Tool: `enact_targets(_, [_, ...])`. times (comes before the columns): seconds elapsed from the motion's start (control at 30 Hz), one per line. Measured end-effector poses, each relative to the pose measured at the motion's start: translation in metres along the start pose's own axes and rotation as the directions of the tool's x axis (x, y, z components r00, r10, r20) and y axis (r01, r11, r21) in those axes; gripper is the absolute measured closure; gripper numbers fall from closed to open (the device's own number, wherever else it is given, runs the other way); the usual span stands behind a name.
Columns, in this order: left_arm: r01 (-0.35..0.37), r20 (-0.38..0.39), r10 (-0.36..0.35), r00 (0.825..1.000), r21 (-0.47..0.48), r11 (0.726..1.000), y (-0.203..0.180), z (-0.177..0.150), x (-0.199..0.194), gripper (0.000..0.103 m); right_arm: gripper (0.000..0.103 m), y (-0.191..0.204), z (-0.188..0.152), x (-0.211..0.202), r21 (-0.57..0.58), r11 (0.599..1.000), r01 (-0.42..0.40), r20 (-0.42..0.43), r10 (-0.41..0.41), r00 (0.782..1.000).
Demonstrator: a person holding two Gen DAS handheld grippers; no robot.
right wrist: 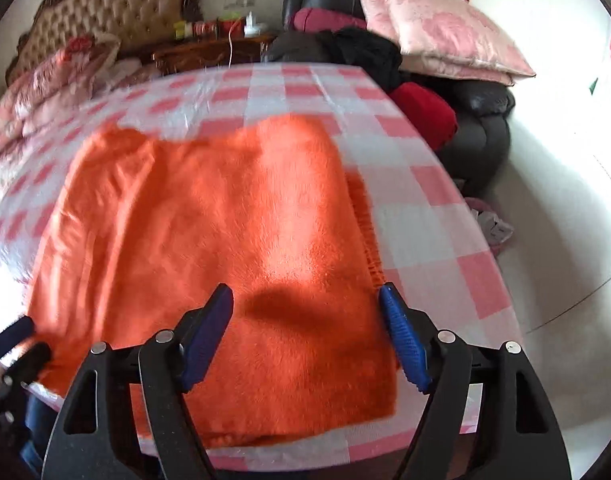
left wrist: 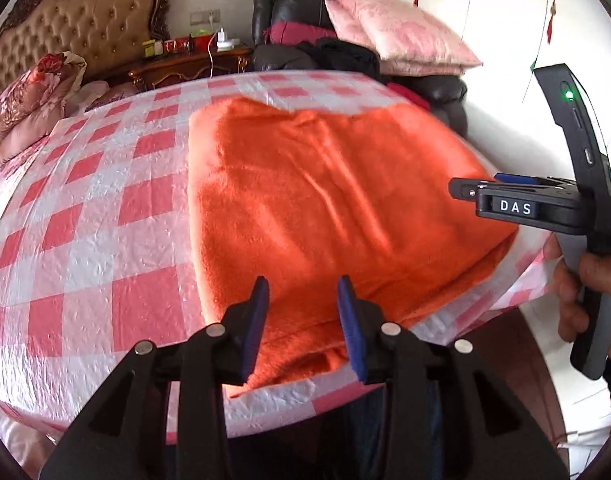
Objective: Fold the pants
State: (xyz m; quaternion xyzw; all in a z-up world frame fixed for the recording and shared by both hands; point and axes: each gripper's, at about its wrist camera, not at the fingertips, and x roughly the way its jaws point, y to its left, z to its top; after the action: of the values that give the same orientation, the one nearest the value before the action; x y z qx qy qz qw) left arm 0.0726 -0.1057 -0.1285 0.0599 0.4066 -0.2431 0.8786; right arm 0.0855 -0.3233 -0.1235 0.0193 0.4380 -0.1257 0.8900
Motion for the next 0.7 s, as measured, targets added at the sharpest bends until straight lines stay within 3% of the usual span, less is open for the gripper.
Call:
enact_targets(0.17, [-0.006, -0.038, 0.005, 0.999, -0.019, 1.0, -0.003, -0.006, 0.008, 0.067, 0.03, 0.01, -0.009, -0.022, -0.017, 1.0, -0.016, 0.014, 0.016, 1.0])
enact_targets(0.3, [-0.012, -0.011, 0.011, 1.0, -0.039, 0.999, -0.003, -0.005, -0.004, 0.067, 0.026, 0.023, -0.024, -0.009, -0.088, 0.996, 0.012, -0.071, -0.019, 0.997])
enact_targets(0.5, [-0.043, 0.036, 0.044, 0.998, -0.026, 0.999, -0.011, -0.011, -0.03, 0.066, 0.026, 0.022, -0.035, -0.036, -0.057, 0.998, 0.006, 0.009, -0.006, 1.0])
enact_targets(0.7, [0.048, 0.083, -0.049, 0.995, 0.017, 0.999, -0.037, 0.019, -0.026, 0.066, 0.027, 0.021, -0.04, -0.046, -0.028, 1.0, 0.013, 0.025, -0.012, 1.0])
